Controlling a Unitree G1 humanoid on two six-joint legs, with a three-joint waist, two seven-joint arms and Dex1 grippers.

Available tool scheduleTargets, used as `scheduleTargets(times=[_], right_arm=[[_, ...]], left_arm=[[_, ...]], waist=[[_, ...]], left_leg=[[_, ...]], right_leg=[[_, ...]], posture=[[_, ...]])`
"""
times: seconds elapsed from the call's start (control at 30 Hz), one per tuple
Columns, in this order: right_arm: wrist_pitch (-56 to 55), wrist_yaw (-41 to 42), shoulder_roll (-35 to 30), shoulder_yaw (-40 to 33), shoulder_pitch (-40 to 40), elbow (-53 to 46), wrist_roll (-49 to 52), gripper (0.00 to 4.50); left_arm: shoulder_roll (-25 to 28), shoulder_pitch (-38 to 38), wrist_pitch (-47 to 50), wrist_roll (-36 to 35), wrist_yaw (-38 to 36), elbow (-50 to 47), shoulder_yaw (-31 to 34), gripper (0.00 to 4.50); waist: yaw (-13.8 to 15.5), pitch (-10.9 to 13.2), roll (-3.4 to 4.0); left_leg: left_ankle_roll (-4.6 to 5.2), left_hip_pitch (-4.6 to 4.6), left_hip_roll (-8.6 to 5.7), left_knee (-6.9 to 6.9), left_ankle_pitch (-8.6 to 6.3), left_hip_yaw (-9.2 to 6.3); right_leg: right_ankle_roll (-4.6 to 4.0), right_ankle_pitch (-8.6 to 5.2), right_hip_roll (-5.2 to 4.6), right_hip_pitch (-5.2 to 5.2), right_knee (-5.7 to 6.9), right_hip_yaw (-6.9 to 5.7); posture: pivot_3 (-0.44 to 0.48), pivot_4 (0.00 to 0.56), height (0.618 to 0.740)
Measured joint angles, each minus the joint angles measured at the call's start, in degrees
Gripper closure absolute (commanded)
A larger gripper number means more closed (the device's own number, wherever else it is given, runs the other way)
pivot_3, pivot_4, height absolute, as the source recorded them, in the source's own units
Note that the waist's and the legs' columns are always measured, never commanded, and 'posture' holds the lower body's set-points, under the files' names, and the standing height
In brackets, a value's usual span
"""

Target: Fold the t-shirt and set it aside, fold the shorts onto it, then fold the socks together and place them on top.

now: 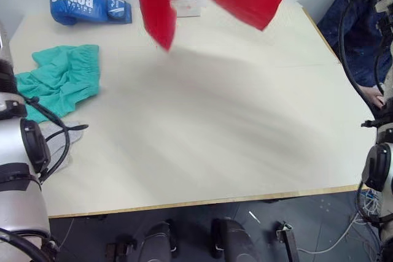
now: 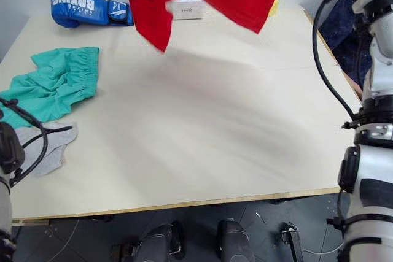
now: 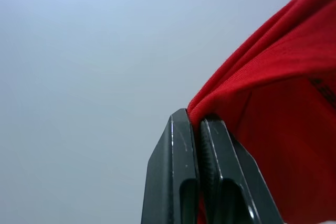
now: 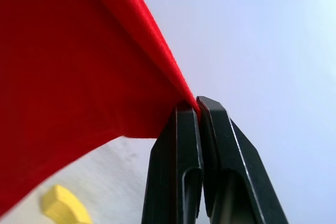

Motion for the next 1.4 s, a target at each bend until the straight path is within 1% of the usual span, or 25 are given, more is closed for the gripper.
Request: scheduleTargets(times=[0.03, 0.07, 0.17, 0.23, 0.27, 0.3, 0.37, 0.47, 0.57, 0.6, 0.7, 0.73, 0.8, 0.87, 0.93, 1.0, 1.07, 1.2, 1.23, 1.27, 1.33, 1.4], right_arm=[[-0.75, 0.02, -0.63, 0.02, 3.02, -0.71, -0.4, 4.5], [-0.96, 0.26, -0.74, 0.08, 6.37, -2.29, -0.57, 4.5], [-0.47, 2.34, -0.51, 0.63, 18.84, -7.93, -0.51, 4.5], [0.71, 4.73, -0.18, 1.15, 28.21, -12.9, 0.14, 4.5], [2.11, 6.84, -0.17, 1.73, 34.57, -16.8, 0.83, 4.5], [2.34, 7.93, -0.19, 2.29, 38.0, -18.24, 0.94, 4.5], [4.79, 12.08, -0.35, 3.67, 47.21, -23.14, 1.5, 4.5], [9.21, 15.15, -1.0, 4.24, 56.17, -29.27, 2.13, 4.5], [14.2, 16.5, -2.8, 3.03, 62.62, -34.15, 1.96, 4.5], [14.98, 17.21, -3.87, 2.78, 64.66, -35.17, 1.88, 4.5], [21.54, 21.12, -5.7, 1.85, 70.48, -40.98, 3.86, 4.5], [23.52, 22.28, -6.35, 1.7, 71.19, -42.34, 4.57, 4.5], [30.33, 26.98, -9.64, 0.45, 74.7, -47.97, 8.03, 4.5], [34.74, 29.86, -10.32, -0.01, 76.11, -51.06, 10.2, 4.5], [36.39, 30.91, -10.32, 0.02, 76.03, -52.18, 10.28, 4.5], [36.95, 31.81, -10.38, 0.04, 75.38, -52.0, 10.07, 4.5], [36.39, 33.27, -10.93, 0.08, 74.84, -51.37, 10.08, 4.5], [37.67, 40.55, -12.96, 0.07, 72.7, -50.04, 14.56, 4.5], [39.5, 42.7, -12.96, 0.24, 71.62, -49.86, 16.6, 4.5], [40.59, 43.73, -12.96, 0.28, 70.58, -49.75, 17.72, 4.5], [43.61, 46.31, -12.96, 0.47, 67.19, -48.62, 20.21, 4.5], [45.18, 47.97, -12.98, 0.93, 63.79, -46.9, 21.27, 4.5]], left_arm=[[0.49, 3.6, -1.71, -0.08, -1.54, -0.09, -0.02, 4.46], [0.54, 8.1, -2.39, -0.33, -2.96, -1.14, 0.04, 4.46], [0.66, 24.87, -1.59, -1.57, -6.9, -7.39, -0.11, 4.46], [0.8, 39.13, 2.66, -4.52, -9.88, -15.27, 0.53, 4.46], [1.09, 48.92, 6.73, -6.21, -11.67, -22.09, 1.13, 4.46], [1.22, 53.73, 8.38, -6.46, -12.72, -24.83, 1.07, 4.46], [1.72, 65.37, 17.29, -8.03, -14.88, -34.88, 1.85, 4.46], [4.73, 76.05, 28.54, -10.15, -17.37, -48.63, 6.15, 4.46], [6.43, 84.96, 38.75, -12.22, -20.13, -61.27, 9.88, 4.46], [6.83, 87.67, 41.33, -12.55, -21.04, -64.2, 10.26, 4.46], [7.32, 94.4, 50.57, -14.39, -24.12, -70.57, 11.75, 4.46], [7.65, 95.26, 52.29, -14.74, -24.77, -71.59, 12.11, 4.46], [8.52, 97.25, 57.02, -16.38, -26.74, -74.48, 13.82, 4.46], [8.56, 97.54, 60.06, -17.25, -27.69, -75.71, 14.57, 4.46], [8.51, 97.28, 61.8, -17.73, -28.39, -75.68, 14.66, 4.46], [8.72, 95.4, 63.27, -18.74, -29.63, -75.54, 14.68, 4.46], [10.49, 94.06, 64.64, -20.34, -32.27, -75.24, 14.87, 4.46], [15.35, 86.64, 67.1, -23.95, -38.14, -70.9, 15.06, 4.46], [17.36, 83.49, 67.5, -24.71, -40.44, -68.45, 13.95, 4.46], [18.62, 81.65, 67.75, -25.07, -41.8, -67.1, 13.22, 4.46], [22.06, 75.63, 67.7, -25.26, -46.01, -62.8, 8.61, 4.46], [23.14, 68.75, 67.04, -24.44, -49.6, -58.66, 3.28, 4.46]], waist=[[-0.04, 0.0, 0.0], [-0.1, 0.01, -0.01], [-0.64, 0.03, 0.0], [-0.99, 0.04, 0.03], [-1.14, 0.04, 0.03], [-1.12, 0.04, 0.03], [-0.81, 0.12, 0.03], [-0.37, 0.12, 0.04], [-0.26, 0.07, 0.2], [-0.25, 0.05, 0.2], [-0.31, -0.09, 0.07], [-0.31, -0.11, 0.04], [-0.23, -0.23, -0.04], [0.06, -0.53, -0.38], [0.36, -0.6, -0.5], [0.61, -0.61, -0.51], [0.72, -0.61, -0.53], [0.93, -0.56, -0.45], [0.91, -0.5, -0.34], [0.87, -0.46, -0.27], [0.77, -0.4, -0.16], [0.65, -0.39, -0.09]], left_leg=[[-0.01, 0.1, -0.01, 0.1, -0.13, 0.06], [-0.02, -0.02, 0.01, 0.1, -0.13, 0.13], [0.02, -0.02, 0.11, 0.26, -0.13, 0.16], [0.04, 0.1, 0.25, 0.46, -0.14, 0.23], [0.04, 0.12, 0.31, 0.49, -0.13, 0.23], [0.04, 0.18, 0.34, 0.57, -0.13, 0.21], [0.03, 0.03, 0.52, 0.96, -0.13, 0.18], [0.02, 0.15, 0.59, 1.05, -0.09, 0.04], [-0.2, 0.91, 0.59, 0.82, -0.33, 0.06], [-0.26, 1.13, 0.62, 0.76, -0.43, 0.06], [-0.43, 1.12, 0.89, 0.71, -0.45, 0.03], [-0.37, 1.13, 0.97, 0.74, -0.41, 0.0], [-0.42, 1.17, 1.08, 0.64, -0.44, -0.11], [-0.47, 1.3, 1.15, 0.41, -0.46, -0.18], [-0.52, 1.3, 1.22, 0.38, -0.43, -0.22], [-0.65, 1.31, 1.22, 0.38, -0.51, -0.2], [-0.77, 1.3, 1.21, 0.38, -0.58, -0.18], [-0.71, 1.29, 1.19, 0.37, -0.55, -0.16], [-0.45, 1.28, 1.17, 0.37, -0.41, -0.14], [-0.42, 1.23, 1.16, 0.37, -0.4, -0.11], [-0.4, 1.24, 1.1, 0.36, -0.4, -0.02], [-0.39, 1.26, 1.06, 0.31, -0.4, 0.07]], right_leg=[[0.02, -0.01, 0.01, 0.1, 0.01, -0.12], [0.02, -0.01, 0.0, 0.04, -0.13, -0.16], [0.19, 0.08, -0.03, 0.09, 0.04, -0.02], [0.25, 0.11, -0.05, 0.14, 0.16, 0.18], [0.26, 0.12, -0.01, 0.15, 0.17, 0.28], [0.26, 0.12, -0.01, 0.2, 0.12, 0.37], [0.26, 0.11, 0.15, 0.14, 0.22, 0.53], [0.1, 0.23, 0.26, 0.31, 0.24, 0.62], [-0.24, 0.18, 0.09, 1.13, -0.1, 0.73], [-0.3, 0.14, -0.05, 1.33, -0.16, 0.73], [-0.41, 0.08, 0.1, 1.27, -0.12, 0.69], [-0.41, 0.08, 0.2, 1.27, -0.09, 0.7], [-0.47, 0.04, 0.39, 1.26, -0.09, 0.69], [-0.63, -0.06, 0.52, 1.28, -0.1, 0.63], [-0.72, -0.1, 0.56, 1.26, -0.09, 0.56], [-0.83, -0.16, 0.55, 1.25, -0.1, 0.56], [-0.88, -0.18, 0.52, 1.25, -0.11, 0.57], [-0.89, -0.19, 0.51, 1.22, -0.12, 0.56], [-0.89, -0.19, 0.5, 1.22, -0.11, 0.56], [-0.89, -0.18, 0.49, 1.16, -0.11, 0.58], [-0.88, -0.18, 0.47, 1.12, -0.09, 0.62], [-0.86, -0.17, 0.5, 1.09, -0.09, 0.6]], posture=[[0.0, 0.15, 0.74], [0.0, 0.15, 0.74], [0.0, 0.15, 0.74], [0.0, 0.15, 0.74], [0.0, 0.15, 0.74], [0.0, 0.15, 0.74], [0.0, 0.15, 0.74], [0.0, 0.15, 0.74], [0.0, 0.15, 0.74], [0.0, 0.15, 0.74], [0.0, 0.15, 0.74], [0.0, 0.15, 0.74], [0.0, 0.15, 0.74], [0.0, 0.15, 0.74], [0.0, 0.15, 0.74], [0.0, 0.15, 0.74], [0.0, 0.15, 0.74], [0.0, 0.15, 0.74], [0.0, 0.15, 0.74], [0.0, 0.15, 0.74], [0.0, 0.15, 0.74], [0.0, 0.15, 0.74]])
